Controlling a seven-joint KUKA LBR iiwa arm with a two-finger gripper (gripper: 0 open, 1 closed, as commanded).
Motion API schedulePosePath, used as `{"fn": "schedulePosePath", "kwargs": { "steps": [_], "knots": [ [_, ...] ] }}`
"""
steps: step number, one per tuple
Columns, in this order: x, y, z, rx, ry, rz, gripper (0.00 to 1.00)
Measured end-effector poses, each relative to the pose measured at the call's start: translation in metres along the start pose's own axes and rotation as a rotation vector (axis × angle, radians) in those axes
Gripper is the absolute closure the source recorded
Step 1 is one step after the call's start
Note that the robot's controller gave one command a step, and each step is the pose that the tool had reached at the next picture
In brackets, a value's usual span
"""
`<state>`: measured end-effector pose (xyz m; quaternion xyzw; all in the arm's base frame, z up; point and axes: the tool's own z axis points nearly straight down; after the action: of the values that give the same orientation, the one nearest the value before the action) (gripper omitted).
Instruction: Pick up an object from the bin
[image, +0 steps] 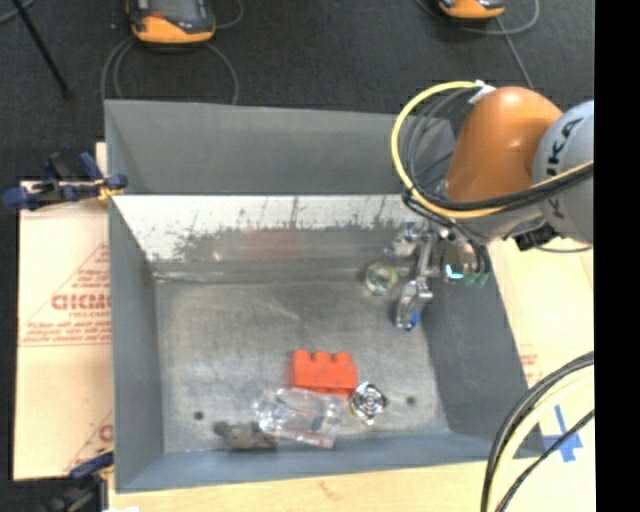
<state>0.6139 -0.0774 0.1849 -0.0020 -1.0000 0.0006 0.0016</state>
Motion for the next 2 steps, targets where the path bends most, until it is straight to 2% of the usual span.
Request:
{"fn": "schedulePosePath", "kwargs": {
  "steps": [1,2],
  "knots": [
    [0.034,0.064,0.091,0.003,-0.017,-0.050,0.00],
    [0.087,0.156,0.070,-0.003,-0.019,-0.167,0.00]
  ]
}}
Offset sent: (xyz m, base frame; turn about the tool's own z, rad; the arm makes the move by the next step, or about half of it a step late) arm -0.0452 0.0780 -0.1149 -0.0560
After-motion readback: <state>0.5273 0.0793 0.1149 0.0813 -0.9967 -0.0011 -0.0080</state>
